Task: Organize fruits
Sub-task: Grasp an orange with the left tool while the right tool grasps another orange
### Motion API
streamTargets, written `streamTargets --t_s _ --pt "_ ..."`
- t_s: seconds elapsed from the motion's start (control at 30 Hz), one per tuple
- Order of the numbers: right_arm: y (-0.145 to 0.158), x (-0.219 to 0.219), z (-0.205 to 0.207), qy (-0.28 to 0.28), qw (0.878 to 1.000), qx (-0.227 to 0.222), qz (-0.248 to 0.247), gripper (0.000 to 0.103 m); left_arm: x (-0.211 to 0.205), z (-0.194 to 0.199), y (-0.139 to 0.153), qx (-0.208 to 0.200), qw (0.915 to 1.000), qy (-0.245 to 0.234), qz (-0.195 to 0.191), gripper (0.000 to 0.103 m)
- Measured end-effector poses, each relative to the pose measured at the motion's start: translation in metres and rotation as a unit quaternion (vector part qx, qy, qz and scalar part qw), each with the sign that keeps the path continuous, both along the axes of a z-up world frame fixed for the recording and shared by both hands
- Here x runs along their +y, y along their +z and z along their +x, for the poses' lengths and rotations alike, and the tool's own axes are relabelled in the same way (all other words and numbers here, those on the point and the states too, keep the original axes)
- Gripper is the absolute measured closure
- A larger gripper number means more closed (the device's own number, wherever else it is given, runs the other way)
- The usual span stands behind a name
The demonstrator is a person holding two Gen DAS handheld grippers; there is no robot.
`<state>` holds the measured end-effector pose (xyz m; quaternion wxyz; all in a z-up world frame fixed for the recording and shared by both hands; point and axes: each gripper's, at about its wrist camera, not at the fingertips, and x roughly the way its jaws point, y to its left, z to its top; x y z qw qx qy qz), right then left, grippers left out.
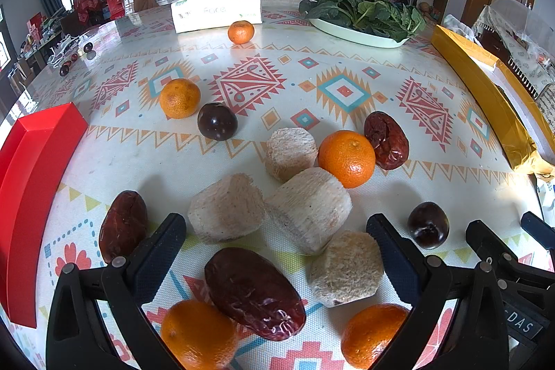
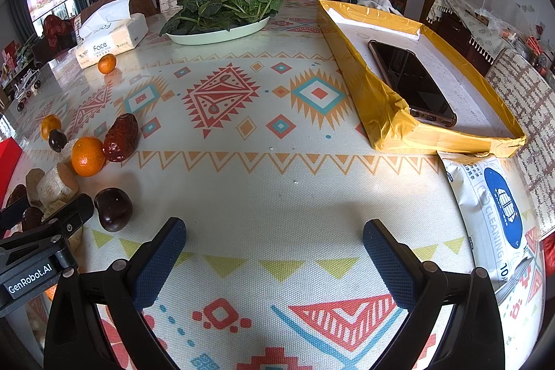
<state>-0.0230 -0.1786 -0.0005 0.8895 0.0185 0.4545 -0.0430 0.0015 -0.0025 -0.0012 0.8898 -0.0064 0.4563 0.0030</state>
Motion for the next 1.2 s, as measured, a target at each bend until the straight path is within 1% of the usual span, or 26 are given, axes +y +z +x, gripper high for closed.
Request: streamTargets --t_s 0.17,0.27,0.37,0.4,0.43,0.5,0.57,0.6,0.63,0.67,0.7,0.73,0.77,0.83,0.87,0.9,0.93,0.97,1.0,1.03,1.1,1.13,1.2 --pt "0.001 0.0 0.0 0.0 1.0 0.0 0.0 0.0 0.0 0.0 0.0 0.0 1.0 0.0 0.0 0.0" --pt "0.001 0.0 0.001 0.001 1.0 0.0 -0.001 0.0 0.001 0.001 0.001 0.008 0.9999 -0.013 -0.001 0.0" --pt "0.002 0.003 0.003 0.044 0.999 0.005 0.006 0.0 0.001 0.002 0.001 0.018 0.9997 -0.019 0.0 0.0" --pt "0.002 0.004 0.004 0.046 0.999 0.007 0.007 0.0 0.0 0.003 0.001 0.021 0.9996 -0.02 0.0 0.0" --pt "0.006 0.002 0.002 0.043 0.999 0.009 0.013 0.0 0.0 0.004 0.001 0.025 0.9995 -0.022 0.001 0.0" --pt "0.005 0.001 0.001 0.029 0.999 0.02 0.021 0.0 0.001 0.003 0.002 0.033 0.9991 -0.027 0.0 0.0" --pt "0.003 0.004 -0.007 0.011 0.999 0.036 0.007 0.0 0.002 0.003 0.003 0.043 0.9983 -0.039 0.0 0.0" --pt "0.003 0.005 -0.009 0.001 0.999 0.039 0.007 0.0 0.003 0.002 0.004 0.045 0.9981 -0.043 -0.006 0.002" --pt "0.004 0.006 -0.009 -0.003 0.999 0.041 0.007 0.0 0.007 -0.001 0.008 0.042 0.9976 -0.048 -0.025 0.01" --pt "0.004 0.006 -0.008 -0.005 0.999 0.044 0.008 0.0 0.009 -0.004 0.011 0.04 0.9972 -0.051 -0.036 0.012" --pt "0.003 0.005 -0.006 -0.003 0.999 0.048 0.008 0.0 0.013 -0.009 0.017 0.033 0.9969 -0.054 -0.047 0.015" --pt "0.003 0.004 -0.005 -0.002 0.999 0.05 0.008 0.0 0.018 -0.015 0.025 0.018 0.9967 -0.057 -0.054 0.015" --pt "0.003 0.004 -0.005 -0.001 0.999 0.051 0.008 0.0 0.023 -0.023 0.036 -0.003 0.9963 -0.061 -0.061 0.015" --pt "0.003 0.004 -0.004 0.004 0.998 0.054 0.007 0.0 0.038 -0.04 0.057 -0.051 0.9943 -0.065 -0.067 0.015" --pt "0.003 0.004 -0.004 0.004 0.999 0.053 0.006 0.0 0.049 -0.055 0.071 -0.089 0.9917 -0.063 -0.068 0.015" --pt "0.003 0.004 -0.005 0.003 0.999 0.051 0.005 0.0 0.058 -0.065 0.079 -0.116 0.9893 -0.059 -0.065 0.015" --pt "0.003 0.005 -0.005 0.003 0.999 0.047 0.003 0.0 0.066 -0.072 0.083 -0.131 0.9883 -0.054 -0.056 0.015" --pt "0.003 0.005 -0.004 0.005 0.999 0.039 0.001 0.0 0.075 -0.078 0.085 -0.134 0.9889 -0.046 -0.044 0.015" --pt "0.003 0.006 -0.002 0.008 0.999 0.037 0.001 0.0 0.083 -0.079 0.085 -0.126 0.9901 -0.043 -0.044 0.015" --pt "0.004 0.006 0.0 0.008 0.999 0.039 -0.001 0.001 0.095 -0.081 0.082 -0.112 0.9914 -0.038 -0.055 0.015" --pt "0.012 0.008 -0.004 -0.005 0.999 0.031 -0.019 0.017 0.115 -0.085 0.077 -0.098 0.9923 -0.024 -0.072 0.015" --pt "0.018 0.011 -0.01 -0.002 1.0 0.016 -0.012 0.018 0.12 -0.087 0.074 -0.095 0.9924 -0.018 -0.076 0.015" --pt "0.036 0.02 -0.028 0.023 0.999 -0.023 0.028 0.018 0.133 -0.095 0.068 -0.095 0.9913 -0.013 -0.091 0.015"
